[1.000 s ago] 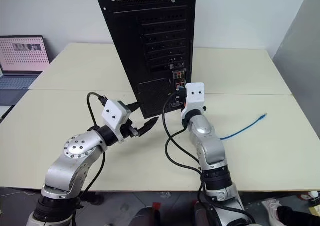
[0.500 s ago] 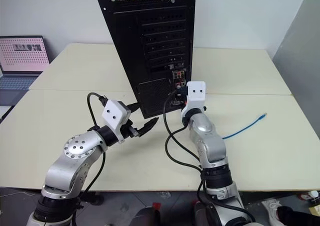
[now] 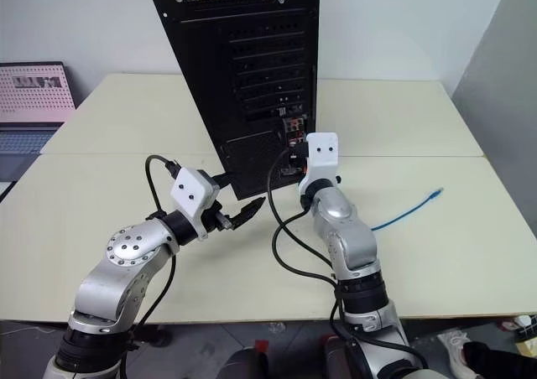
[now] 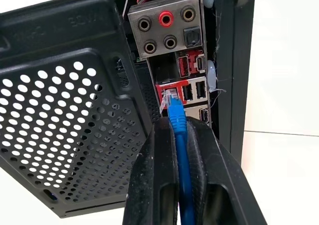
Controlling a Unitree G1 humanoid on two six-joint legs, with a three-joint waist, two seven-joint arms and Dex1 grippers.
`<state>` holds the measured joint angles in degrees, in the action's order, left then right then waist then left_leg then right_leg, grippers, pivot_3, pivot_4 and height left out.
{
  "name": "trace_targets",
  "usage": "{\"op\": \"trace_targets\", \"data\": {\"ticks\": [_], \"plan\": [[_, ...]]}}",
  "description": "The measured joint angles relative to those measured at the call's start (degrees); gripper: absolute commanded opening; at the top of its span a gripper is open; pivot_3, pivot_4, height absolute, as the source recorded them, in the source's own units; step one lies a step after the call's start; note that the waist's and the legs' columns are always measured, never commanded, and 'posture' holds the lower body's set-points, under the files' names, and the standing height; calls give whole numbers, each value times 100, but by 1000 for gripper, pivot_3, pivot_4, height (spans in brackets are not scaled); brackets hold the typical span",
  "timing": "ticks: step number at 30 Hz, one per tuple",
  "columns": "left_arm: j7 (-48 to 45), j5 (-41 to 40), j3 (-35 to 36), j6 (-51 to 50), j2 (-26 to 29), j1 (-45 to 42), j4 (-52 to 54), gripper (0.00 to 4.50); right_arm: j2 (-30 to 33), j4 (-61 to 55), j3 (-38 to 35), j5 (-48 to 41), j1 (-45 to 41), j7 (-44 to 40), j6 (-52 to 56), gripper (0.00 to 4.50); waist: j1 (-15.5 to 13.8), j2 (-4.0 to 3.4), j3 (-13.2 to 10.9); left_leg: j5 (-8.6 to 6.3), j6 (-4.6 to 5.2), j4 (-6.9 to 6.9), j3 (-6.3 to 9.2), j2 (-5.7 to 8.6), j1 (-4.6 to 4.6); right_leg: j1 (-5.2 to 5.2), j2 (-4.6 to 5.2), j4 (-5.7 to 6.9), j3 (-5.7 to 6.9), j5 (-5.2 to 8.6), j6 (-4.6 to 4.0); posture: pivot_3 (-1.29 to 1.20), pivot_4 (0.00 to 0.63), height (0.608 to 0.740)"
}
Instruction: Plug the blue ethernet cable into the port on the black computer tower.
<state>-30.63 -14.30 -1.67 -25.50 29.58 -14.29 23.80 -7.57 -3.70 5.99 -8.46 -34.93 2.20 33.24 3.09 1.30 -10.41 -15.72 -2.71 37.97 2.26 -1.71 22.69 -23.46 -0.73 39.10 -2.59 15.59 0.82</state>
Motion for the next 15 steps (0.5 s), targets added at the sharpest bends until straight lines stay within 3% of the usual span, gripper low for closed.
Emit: {"op": "trace_targets", "data": {"ticks": [15], "plan": [[51,174,120,18,39,12,-151,3879,-1,-131,55,270,47,-41,27,2,-4,-1,-1,0,0,0,2,0,14,-10,2,-2,1,0,0,0,150,740]]}}
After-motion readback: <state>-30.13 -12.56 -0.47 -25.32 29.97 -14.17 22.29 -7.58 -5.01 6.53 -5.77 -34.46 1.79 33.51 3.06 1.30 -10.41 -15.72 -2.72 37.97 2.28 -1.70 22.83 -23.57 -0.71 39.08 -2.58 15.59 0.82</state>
